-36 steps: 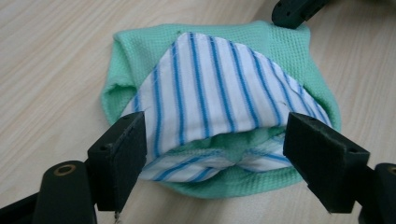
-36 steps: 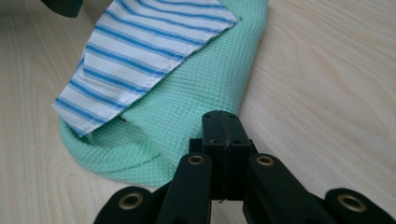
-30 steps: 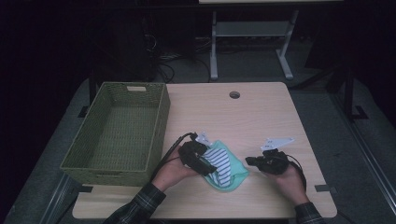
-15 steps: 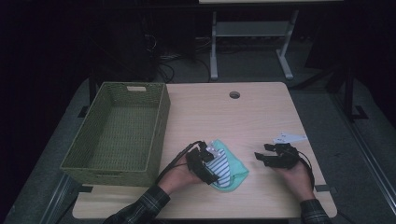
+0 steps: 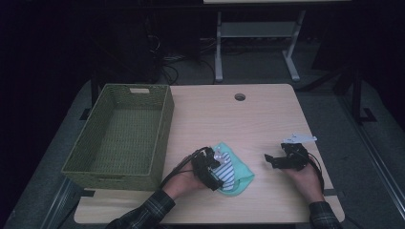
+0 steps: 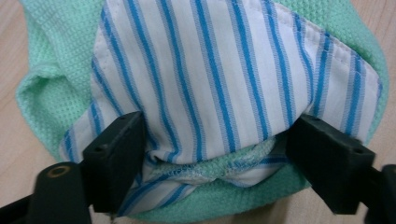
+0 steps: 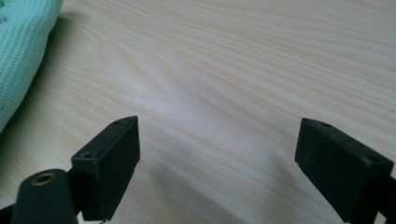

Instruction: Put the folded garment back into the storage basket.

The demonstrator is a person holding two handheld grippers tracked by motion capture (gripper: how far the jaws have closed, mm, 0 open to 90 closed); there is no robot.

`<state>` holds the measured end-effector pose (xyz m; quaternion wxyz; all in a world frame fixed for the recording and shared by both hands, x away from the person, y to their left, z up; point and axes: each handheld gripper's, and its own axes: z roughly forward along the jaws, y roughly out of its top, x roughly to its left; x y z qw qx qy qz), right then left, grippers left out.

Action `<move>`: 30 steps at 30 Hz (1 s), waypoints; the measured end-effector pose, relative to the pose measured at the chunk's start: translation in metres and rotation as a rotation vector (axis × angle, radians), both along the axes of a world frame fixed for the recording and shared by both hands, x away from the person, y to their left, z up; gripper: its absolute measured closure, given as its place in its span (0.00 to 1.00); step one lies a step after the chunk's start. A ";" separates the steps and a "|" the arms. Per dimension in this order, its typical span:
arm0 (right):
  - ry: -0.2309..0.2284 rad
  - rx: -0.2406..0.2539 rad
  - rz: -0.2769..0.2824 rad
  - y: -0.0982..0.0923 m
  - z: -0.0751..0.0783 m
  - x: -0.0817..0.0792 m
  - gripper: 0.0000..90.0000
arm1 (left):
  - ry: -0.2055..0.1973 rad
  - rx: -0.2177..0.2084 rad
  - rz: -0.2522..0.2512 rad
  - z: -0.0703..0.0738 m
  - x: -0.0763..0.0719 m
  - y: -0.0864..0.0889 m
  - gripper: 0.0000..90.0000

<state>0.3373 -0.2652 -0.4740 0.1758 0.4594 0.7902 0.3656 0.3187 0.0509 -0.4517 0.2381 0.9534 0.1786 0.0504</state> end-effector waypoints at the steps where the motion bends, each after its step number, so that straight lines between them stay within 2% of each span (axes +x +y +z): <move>1: -0.004 0.001 -0.002 0.000 0.000 0.000 0.14 | -0.005 -0.003 0.000 0.000 0.000 0.001 0.27; 4: -0.005 -0.001 -0.010 -0.001 -0.001 0.001 0.13 | -0.008 -0.008 0.011 0.002 0.003 0.004 0.36; 7: -0.008 -0.010 -0.016 -0.001 -0.001 0.000 0.11 | -0.022 -0.020 0.027 0.003 0.006 0.007 0.51; 12: 0.005 -0.005 -0.015 -0.001 -0.003 0.001 0.10 | -0.040 -0.010 0.041 0.004 0.009 0.009 0.72; 14: 0.011 -0.014 -0.014 0.000 -0.006 0.001 0.10 | -0.049 -0.008 0.052 0.004 0.009 0.008 0.78; 18: 0.022 -0.018 -0.005 0.002 -0.008 0.002 0.09 | -0.054 -0.005 0.060 0.005 0.008 0.008 0.80; 25: 0.022 -0.023 -0.006 0.004 -0.009 0.001 0.09 | 0.019 -0.081 0.086 0.009 0.014 0.013 0.82; 30: 0.020 -0.047 0.000 0.006 -0.009 0.000 0.08 | 0.043 -0.106 0.097 0.016 0.016 0.017 0.82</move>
